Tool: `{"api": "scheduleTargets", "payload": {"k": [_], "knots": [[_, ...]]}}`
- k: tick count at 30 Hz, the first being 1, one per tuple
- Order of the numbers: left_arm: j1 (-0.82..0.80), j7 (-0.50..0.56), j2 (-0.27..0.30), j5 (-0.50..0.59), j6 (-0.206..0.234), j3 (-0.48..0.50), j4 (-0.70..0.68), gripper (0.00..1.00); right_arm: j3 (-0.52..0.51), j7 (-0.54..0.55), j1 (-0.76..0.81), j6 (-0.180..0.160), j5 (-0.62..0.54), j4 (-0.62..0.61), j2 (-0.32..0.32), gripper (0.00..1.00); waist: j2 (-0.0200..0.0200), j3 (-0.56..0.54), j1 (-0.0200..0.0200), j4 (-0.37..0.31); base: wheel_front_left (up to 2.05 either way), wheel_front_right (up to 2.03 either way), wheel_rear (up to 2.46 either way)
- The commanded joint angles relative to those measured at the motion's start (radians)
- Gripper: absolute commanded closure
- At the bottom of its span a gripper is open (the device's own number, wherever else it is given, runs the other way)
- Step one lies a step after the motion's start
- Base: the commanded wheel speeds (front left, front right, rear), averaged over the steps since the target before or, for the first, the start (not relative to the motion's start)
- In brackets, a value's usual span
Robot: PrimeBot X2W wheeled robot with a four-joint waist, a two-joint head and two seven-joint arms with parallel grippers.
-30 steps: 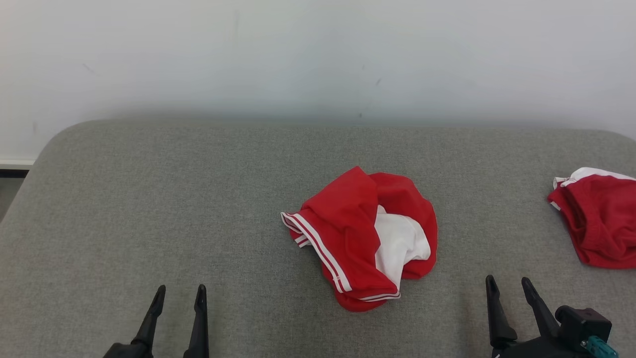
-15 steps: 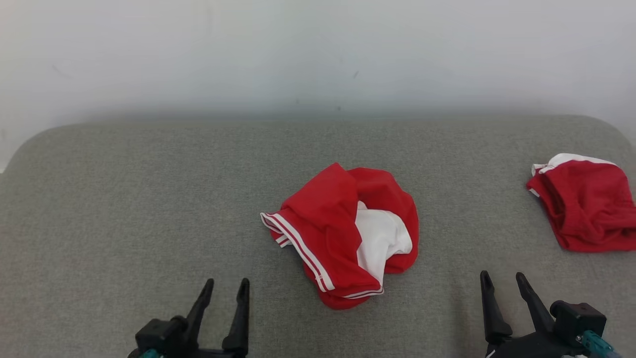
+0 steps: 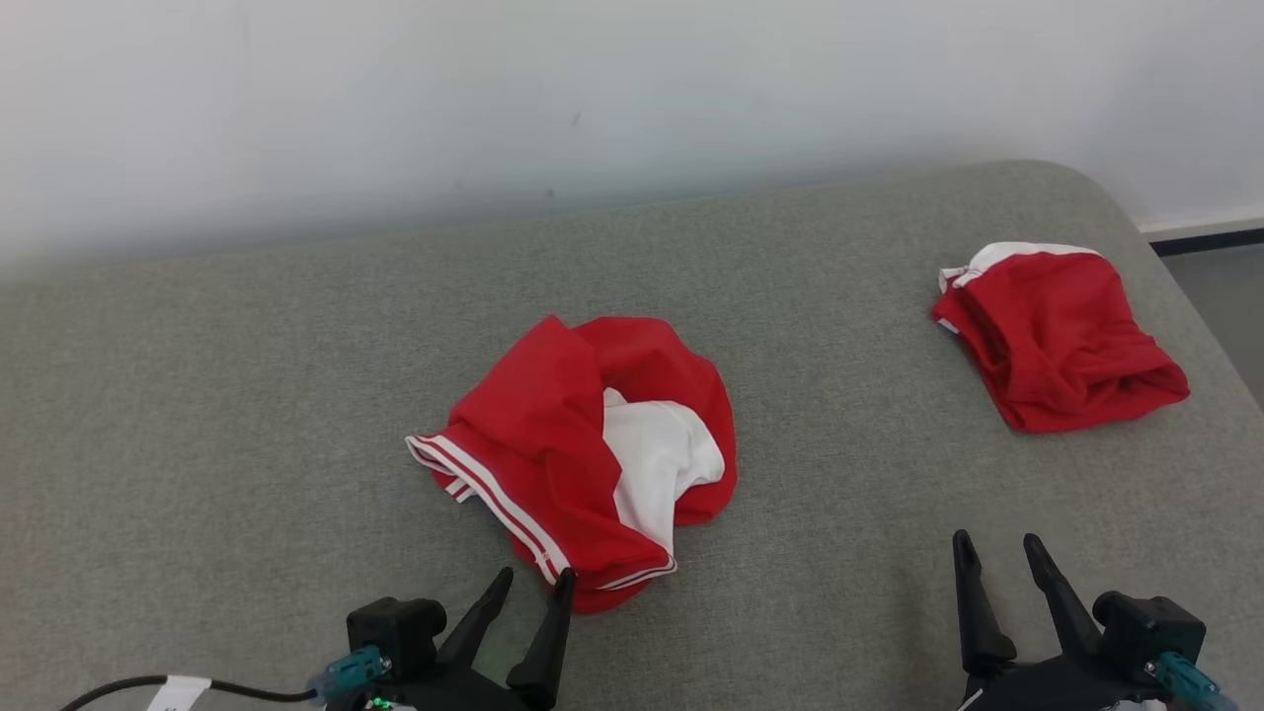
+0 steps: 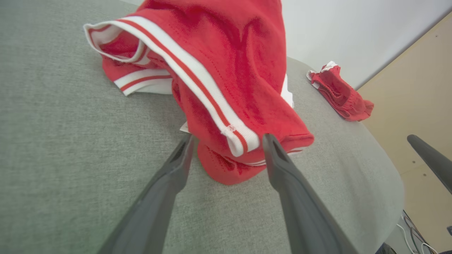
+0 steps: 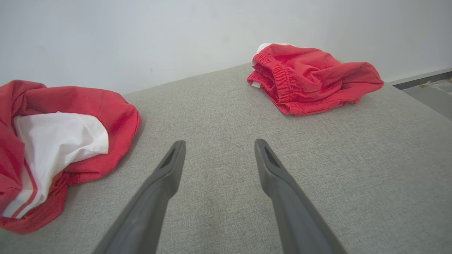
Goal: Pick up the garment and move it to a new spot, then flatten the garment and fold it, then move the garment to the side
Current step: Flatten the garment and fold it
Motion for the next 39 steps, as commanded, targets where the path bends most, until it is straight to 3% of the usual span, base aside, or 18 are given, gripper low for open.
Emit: {"api": "scheduleTargets", "payload": {"k": [1,10,12,13,14,16,22,28,39], "knots": [[-0.016,0.000,0.009,-0.011,-0.001,-0.007,0.001,0.00,0.002,-0.008,-0.015,0.003,0.005,0.003,0.000,0.00,-0.0001,0.022,-0.0001,-0.037,0.00,0.00,0.00],[-0.047,0.011,0.018,-0.059,-0.001,-0.020,0.026,0.00,0.019,-0.020,-0.027,0.003,0.019,0.020,0.000,0.00,-0.0001,0.039,-0.0001,-0.072,0.00,0.00,0.00],[-0.048,0.013,0.018,-0.060,-0.001,-0.023,0.032,0.61,0.019,-0.024,-0.029,0.003,0.019,0.024,0.000,0.00,-0.0001,0.038,-0.0001,-0.075,0.00,0.00,0.00],[-0.050,0.012,0.017,-0.064,-0.001,-0.025,0.033,0.78,0.020,-0.026,-0.030,0.003,0.019,0.026,0.000,0.00,-0.0001,0.037,-0.0001,-0.077,0.00,0.00,0.00],[-0.050,0.012,0.017,-0.064,-0.001,-0.025,0.033,0.78,0.020,-0.026,-0.030,0.003,0.019,0.026,0.000,0.00,-0.0001,0.037,-0.0001,-0.077,0.00,0.00,0.00],[-0.054,0.009,0.017,-0.067,-0.001,-0.030,0.034,1.00,0.020,-0.027,-0.030,0.003,0.018,0.030,0.000,0.00,-0.0001,0.036,-0.0001,-0.078,0.00,0.00,0.00],[-0.087,-0.064,0.049,-0.029,-0.001,-0.087,-0.024,1.00,0.020,-0.025,-0.032,0.003,0.011,0.038,0.000,0.00,-0.0001,0.024,-0.0001,-0.067,0.00,0.00,0.00],[-0.227,-0.105,0.077,0.038,-0.001,-0.164,-0.147,1.00,0.031,-0.022,-0.028,0.003,0.011,0.043,0.000,0.00,-0.0001,0.007,-0.0001,-0.049,0.00,0.00,0.00],[-0.576,-0.091,0.013,0.069,-0.001,-0.275,-0.283,1.00,0.066,-0.030,-0.033,0.003,0.035,0.066,0.000,0.00,-0.0001,-0.019,-0.0001,-0.077,0.00,0.00,0.00]]}}
